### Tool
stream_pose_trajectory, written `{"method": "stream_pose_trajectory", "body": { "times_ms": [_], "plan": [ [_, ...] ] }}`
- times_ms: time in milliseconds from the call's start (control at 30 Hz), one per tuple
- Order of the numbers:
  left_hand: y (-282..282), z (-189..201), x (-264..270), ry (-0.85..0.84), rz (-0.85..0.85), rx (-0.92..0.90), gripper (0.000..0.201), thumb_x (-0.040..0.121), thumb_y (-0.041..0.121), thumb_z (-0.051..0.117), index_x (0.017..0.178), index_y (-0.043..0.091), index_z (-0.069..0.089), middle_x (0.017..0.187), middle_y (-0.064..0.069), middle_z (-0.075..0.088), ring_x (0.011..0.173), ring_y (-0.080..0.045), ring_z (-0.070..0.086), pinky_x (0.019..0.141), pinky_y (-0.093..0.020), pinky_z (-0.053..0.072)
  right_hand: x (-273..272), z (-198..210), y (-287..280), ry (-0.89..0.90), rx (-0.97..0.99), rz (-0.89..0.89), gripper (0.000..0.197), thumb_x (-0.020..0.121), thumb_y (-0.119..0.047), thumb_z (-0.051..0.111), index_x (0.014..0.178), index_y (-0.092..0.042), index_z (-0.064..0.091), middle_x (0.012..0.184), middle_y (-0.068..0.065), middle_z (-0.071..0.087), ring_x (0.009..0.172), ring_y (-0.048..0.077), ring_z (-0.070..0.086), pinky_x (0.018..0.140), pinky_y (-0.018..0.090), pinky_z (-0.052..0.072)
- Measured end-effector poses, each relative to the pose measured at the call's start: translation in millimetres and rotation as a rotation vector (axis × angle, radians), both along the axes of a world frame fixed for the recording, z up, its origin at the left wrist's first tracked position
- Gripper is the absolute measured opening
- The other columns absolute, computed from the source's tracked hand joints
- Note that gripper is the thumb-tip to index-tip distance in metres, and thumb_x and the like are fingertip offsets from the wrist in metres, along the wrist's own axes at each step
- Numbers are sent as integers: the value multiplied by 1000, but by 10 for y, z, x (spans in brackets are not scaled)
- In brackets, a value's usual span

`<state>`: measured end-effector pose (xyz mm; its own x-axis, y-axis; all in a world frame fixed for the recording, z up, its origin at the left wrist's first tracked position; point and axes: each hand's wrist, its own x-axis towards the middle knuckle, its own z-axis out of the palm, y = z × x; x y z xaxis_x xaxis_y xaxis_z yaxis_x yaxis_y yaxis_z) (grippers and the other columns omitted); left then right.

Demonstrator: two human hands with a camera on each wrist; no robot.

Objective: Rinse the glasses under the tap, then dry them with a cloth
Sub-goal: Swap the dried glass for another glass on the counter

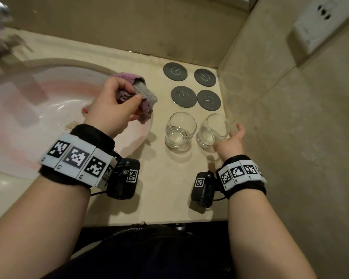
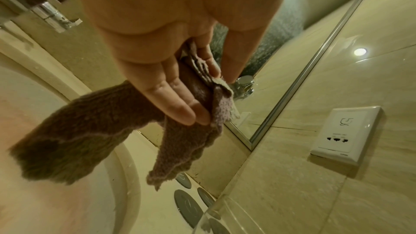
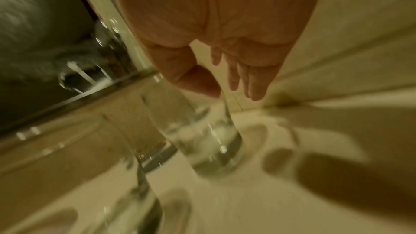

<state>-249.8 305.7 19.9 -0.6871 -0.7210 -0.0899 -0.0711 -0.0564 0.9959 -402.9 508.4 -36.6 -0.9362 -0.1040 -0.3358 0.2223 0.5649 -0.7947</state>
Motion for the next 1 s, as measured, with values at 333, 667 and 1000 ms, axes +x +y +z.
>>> {"method": "stream_pose_trajectory", "body": {
  "times_ms": [333, 667, 1000],
  "plan": [
    [-101, 129, 315, -64, -94, -243, 37, 87, 12, 59, 96, 30, 29, 95, 2, 52, 92, -29, 61, 82, -56, 51, 314, 945, -492, 447, -50, 335, 21, 92, -16, 53, 111, -23, 58, 112, -7, 60, 105, 9, 57, 96, 28, 46],
    [-820, 334, 1181, -192, -65, -565, 68, 78, 6, 66, 128, 21, 23, 78, 7, 53, 68, -14, 61, 61, -24, 47, 1516, 747, -1937, -75, -406, 724, 89, 68, -88, 35, 135, -29, 37, 125, 5, 61, 101, 21, 65, 85, 40, 56],
    [-2090, 388, 2297, -243, -209, -630, 60, 80, 8, 66, 133, 28, 46, 146, 7, 29, 120, -7, 48, 101, -25, 42, 2578, 667, -3325, -859, -966, 685, 49, 79, -42, 62, 113, -7, 64, 108, 15, 68, 100, 25, 66, 82, 34, 55]
  ]
}}
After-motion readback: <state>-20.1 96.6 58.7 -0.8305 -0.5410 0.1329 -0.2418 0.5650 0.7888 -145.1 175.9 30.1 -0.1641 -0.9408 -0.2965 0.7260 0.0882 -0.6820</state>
